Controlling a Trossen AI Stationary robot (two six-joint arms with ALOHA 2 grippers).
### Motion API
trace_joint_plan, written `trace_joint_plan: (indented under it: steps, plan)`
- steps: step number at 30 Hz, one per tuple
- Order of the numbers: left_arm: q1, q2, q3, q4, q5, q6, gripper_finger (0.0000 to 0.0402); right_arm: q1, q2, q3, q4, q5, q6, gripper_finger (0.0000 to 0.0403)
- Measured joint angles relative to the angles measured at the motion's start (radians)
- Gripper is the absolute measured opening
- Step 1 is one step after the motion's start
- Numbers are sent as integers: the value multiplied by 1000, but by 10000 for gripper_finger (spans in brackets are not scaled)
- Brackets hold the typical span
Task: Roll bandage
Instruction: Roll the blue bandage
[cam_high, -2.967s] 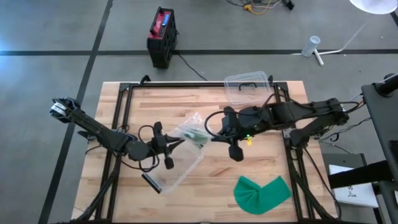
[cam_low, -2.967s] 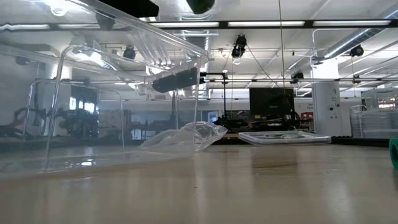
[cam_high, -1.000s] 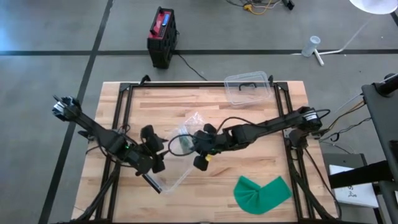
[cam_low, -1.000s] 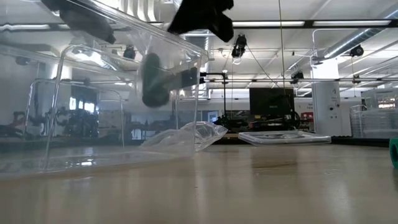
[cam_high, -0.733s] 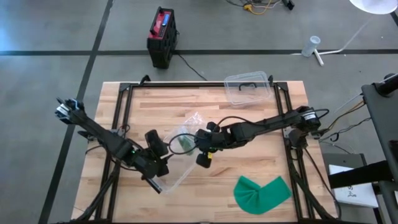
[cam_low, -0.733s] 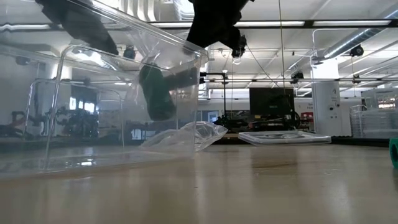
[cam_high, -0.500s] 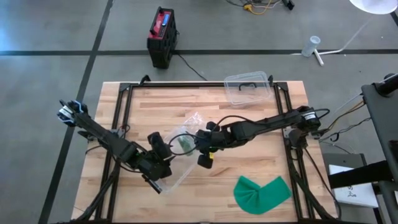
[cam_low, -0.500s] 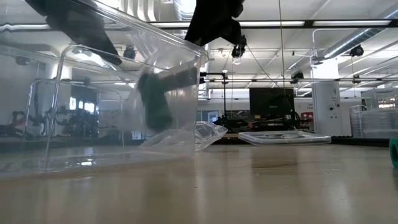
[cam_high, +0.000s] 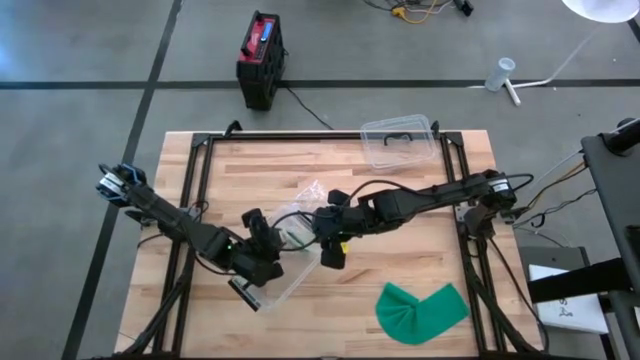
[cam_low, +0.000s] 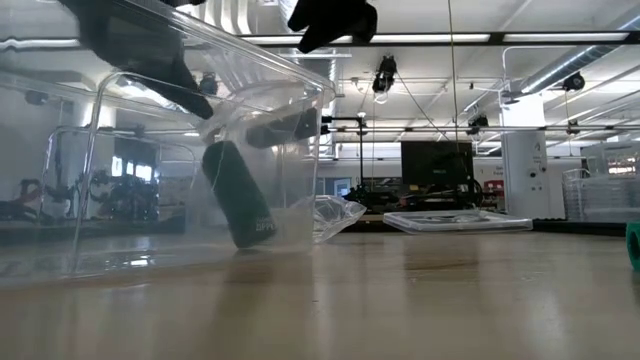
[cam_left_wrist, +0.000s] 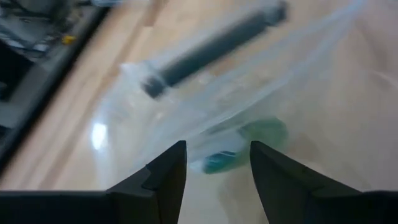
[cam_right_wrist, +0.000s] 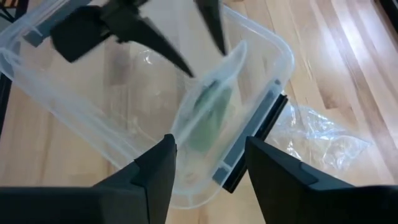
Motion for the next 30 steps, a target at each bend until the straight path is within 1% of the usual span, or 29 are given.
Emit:
trace_joint_plan:
  steps: [2, 5, 8, 11, 15, 18, 23, 25, 30]
  plan:
    - [36, 3, 0, 6, -22, 25, 162, 0, 0, 0, 0, 0, 0, 181]
    - [111, 8, 0, 66, -25, 82, 157, 0, 0, 0, 1, 0, -6, 175]
    - [184, 15, 0, 142, -10, 152, 151, 0, 0, 0, 0, -1, -9, 170]
    - [226, 14, 6, 152, 7, 189, 147, 3, -2, 0, -17, -2, -10, 166]
    - [233, -12, 28, 109, 15, 192, 143, 6, -22, 0, -61, -2, -21, 162]
    - [232, -32, 36, 31, 17, 181, 143, 7, -39, 0, -93, 0, -25, 164]
    - [232, -60, 34, -150, 21, 76, 152, 32, -63, -4, -176, 1, -17, 167]
    - [226, -75, 34, -195, 25, 33, 158, 47, -66, -20, -214, 0, 9, 165]
    - [182, -140, 36, -208, 26, -23, 170, 87, -62, -99, -203, -3, 88, 157]
